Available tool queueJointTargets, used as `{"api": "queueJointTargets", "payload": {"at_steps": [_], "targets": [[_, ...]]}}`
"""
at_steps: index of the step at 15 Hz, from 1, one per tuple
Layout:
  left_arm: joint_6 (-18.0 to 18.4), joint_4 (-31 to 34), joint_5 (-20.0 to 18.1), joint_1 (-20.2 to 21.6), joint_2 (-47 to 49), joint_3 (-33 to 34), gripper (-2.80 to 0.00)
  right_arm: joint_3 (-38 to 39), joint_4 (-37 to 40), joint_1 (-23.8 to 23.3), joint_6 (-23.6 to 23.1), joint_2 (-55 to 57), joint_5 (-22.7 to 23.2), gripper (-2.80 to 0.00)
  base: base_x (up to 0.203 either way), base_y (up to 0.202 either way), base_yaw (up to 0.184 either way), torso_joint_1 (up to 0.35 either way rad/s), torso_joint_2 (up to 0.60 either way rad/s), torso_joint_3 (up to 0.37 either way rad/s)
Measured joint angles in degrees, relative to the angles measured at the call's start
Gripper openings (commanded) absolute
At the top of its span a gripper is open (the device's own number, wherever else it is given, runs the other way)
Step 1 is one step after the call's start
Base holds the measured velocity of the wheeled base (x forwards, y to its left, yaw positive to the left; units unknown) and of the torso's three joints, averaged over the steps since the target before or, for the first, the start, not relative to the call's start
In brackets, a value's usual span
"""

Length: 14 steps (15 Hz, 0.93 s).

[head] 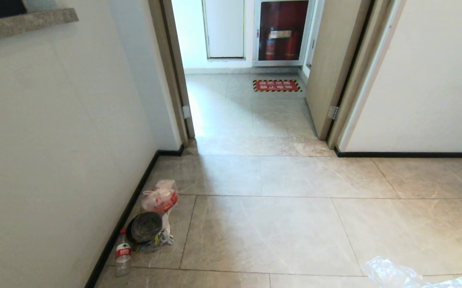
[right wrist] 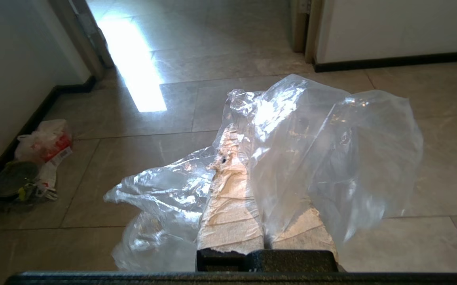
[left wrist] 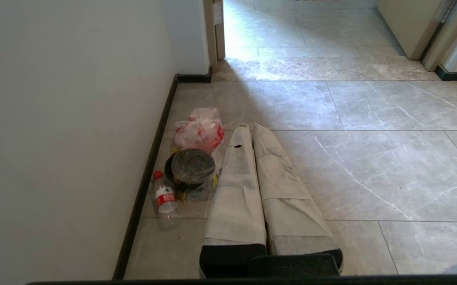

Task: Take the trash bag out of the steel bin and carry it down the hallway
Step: Put the trash bag at the door

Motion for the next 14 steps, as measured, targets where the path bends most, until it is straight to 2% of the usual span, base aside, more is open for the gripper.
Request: {"api": "queueJointTargets", "payload": {"at_steps": [6, 14], "targets": [[0.0, 0.1, 0.0, -0.1, 0.0, 0.0, -2.8, 0.0, -0.1, -0.2, -0.1, 0.0, 0.1, -2.8, 0.001, -0.001, 0.014, 0.0, 0.0, 0.0], [0.0, 0.1, 0.0, 0.0, 0.0, 0.0, -2.8, 0.0, 0.0, -0.1, -0.1, 0.0, 0.0, -2.8, 0.001, -0.009, 0.165, 0.003, 0.0, 0.004]]}}
